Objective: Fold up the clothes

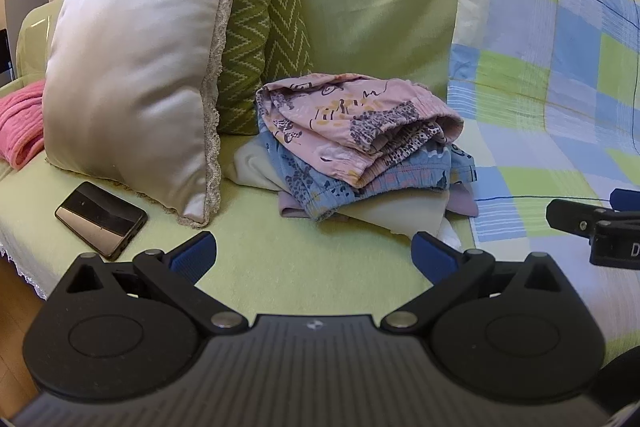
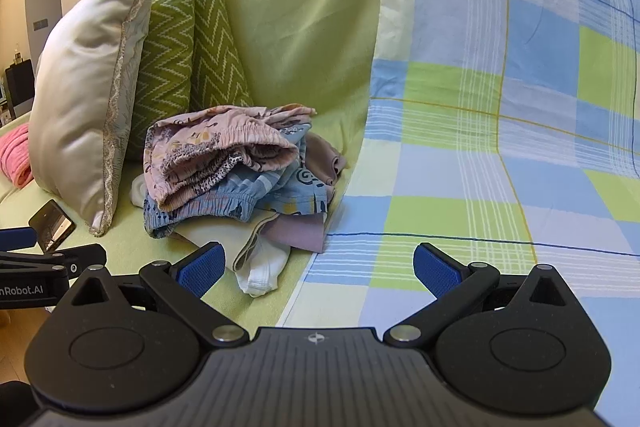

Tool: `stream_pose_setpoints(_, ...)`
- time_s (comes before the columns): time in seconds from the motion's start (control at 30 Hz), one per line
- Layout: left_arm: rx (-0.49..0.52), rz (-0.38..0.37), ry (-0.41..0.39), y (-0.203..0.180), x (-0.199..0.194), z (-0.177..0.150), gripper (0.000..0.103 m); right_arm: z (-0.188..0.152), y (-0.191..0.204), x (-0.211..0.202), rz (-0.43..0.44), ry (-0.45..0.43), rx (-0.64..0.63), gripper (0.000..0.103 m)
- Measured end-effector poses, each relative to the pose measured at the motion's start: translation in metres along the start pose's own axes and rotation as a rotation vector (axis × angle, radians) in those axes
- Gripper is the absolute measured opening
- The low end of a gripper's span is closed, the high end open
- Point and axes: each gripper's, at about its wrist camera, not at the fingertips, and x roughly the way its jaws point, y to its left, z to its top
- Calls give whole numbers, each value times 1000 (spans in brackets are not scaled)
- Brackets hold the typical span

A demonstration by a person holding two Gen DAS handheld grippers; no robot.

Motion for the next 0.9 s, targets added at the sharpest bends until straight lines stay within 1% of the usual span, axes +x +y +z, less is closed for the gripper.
stream_pose_setpoints(0.07, -4, 15, -11, 4, 1, 2, 102, 1, 0, 1, -2, -2, -9, 103)
stream_pose_setpoints(0.17, 36, 31, -48, -2, -3, 0, 102, 1, -3, 1, 4, -15, -12, 103)
stream_pose_setpoints(0.27, 26, 21, -36, -1, 0, -2, 102, 1, 4, 3, -11, -14, -36, 103)
stream_pose_setpoints(0.6, 94, 14, -18, -12, 0, -2, 102, -1, 3, 1, -6, -10, -23, 103)
stream_pose_setpoints(0.9, 86, 10, -9, -11, 3, -1, 102, -2, 7, 1, -7, -8, -43, 103)
